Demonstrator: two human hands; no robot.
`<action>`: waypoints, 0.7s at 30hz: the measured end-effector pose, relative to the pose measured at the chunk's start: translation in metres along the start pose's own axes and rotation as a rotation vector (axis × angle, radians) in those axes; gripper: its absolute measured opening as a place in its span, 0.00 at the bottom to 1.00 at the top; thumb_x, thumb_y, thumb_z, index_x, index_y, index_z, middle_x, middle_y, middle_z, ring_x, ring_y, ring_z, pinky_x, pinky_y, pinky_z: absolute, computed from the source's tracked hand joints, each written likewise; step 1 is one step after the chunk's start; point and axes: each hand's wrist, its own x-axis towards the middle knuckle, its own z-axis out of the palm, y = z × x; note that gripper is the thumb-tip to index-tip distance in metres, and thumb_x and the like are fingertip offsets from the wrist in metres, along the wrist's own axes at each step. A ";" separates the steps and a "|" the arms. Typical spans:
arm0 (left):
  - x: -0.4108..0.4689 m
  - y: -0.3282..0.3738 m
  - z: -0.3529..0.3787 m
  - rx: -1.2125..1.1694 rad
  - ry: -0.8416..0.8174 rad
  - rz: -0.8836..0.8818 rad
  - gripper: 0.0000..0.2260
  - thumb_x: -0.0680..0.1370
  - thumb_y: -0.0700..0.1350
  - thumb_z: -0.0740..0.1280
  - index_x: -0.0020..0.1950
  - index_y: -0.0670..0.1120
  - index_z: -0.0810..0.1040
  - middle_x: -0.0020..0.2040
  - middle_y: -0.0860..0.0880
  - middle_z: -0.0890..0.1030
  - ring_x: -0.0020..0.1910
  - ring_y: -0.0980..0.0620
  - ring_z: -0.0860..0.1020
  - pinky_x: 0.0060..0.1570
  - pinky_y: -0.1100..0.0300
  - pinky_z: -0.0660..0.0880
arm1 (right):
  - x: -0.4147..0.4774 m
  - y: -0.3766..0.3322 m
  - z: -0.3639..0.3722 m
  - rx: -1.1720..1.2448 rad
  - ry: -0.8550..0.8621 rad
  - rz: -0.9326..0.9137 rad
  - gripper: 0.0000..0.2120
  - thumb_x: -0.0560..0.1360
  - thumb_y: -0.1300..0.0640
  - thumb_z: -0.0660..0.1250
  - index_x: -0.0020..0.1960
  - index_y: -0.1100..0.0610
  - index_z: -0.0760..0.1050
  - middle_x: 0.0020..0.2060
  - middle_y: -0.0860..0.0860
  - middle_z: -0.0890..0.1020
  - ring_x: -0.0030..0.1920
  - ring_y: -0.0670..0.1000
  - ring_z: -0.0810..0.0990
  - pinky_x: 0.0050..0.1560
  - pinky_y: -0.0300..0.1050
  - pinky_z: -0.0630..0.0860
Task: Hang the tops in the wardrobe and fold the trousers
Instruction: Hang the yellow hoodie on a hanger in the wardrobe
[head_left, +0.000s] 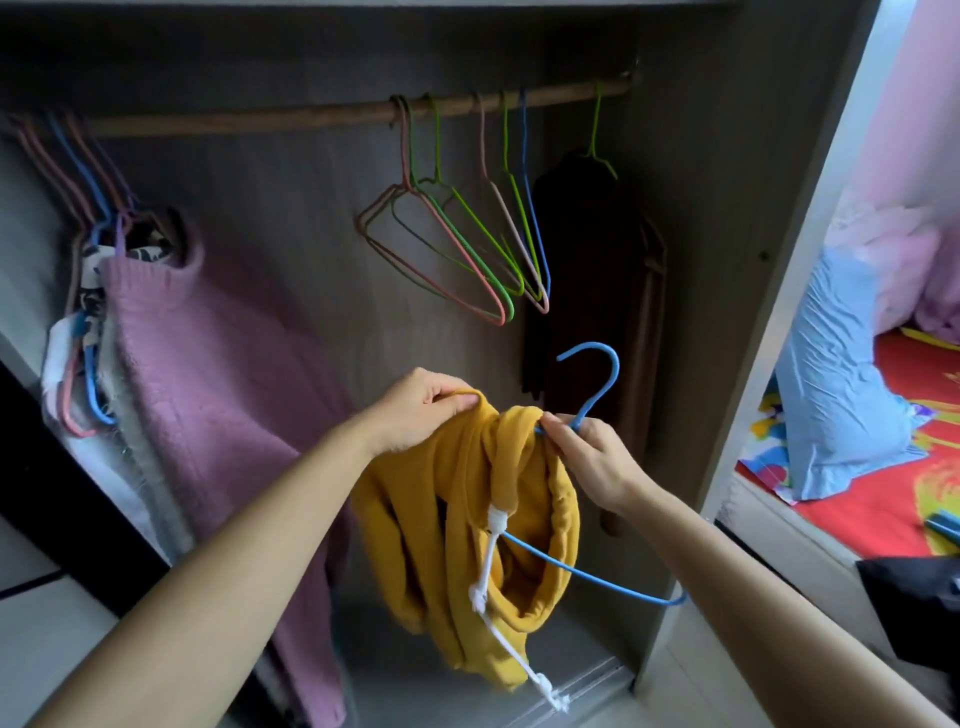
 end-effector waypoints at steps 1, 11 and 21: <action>0.001 -0.003 0.001 -0.005 0.040 0.009 0.13 0.81 0.55 0.63 0.60 0.52 0.83 0.55 0.55 0.84 0.57 0.53 0.80 0.63 0.48 0.76 | 0.000 0.000 0.000 -0.009 -0.008 0.003 0.26 0.83 0.42 0.57 0.41 0.64 0.74 0.32 0.50 0.73 0.35 0.49 0.72 0.42 0.54 0.73; -0.009 -0.025 0.015 -0.185 0.246 0.060 0.14 0.82 0.54 0.60 0.46 0.49 0.79 0.41 0.55 0.81 0.42 0.60 0.78 0.49 0.58 0.74 | -0.006 0.027 -0.018 -0.107 0.142 0.031 0.18 0.84 0.46 0.55 0.44 0.51 0.79 0.26 0.43 0.71 0.29 0.42 0.68 0.33 0.39 0.67; -0.004 0.002 0.044 -0.221 0.045 -0.015 0.24 0.72 0.70 0.63 0.63 0.60 0.77 0.54 0.59 0.82 0.58 0.58 0.79 0.60 0.59 0.75 | -0.009 0.004 0.020 -0.075 0.065 -0.005 0.18 0.85 0.48 0.56 0.43 0.53 0.79 0.35 0.50 0.77 0.36 0.46 0.73 0.43 0.49 0.74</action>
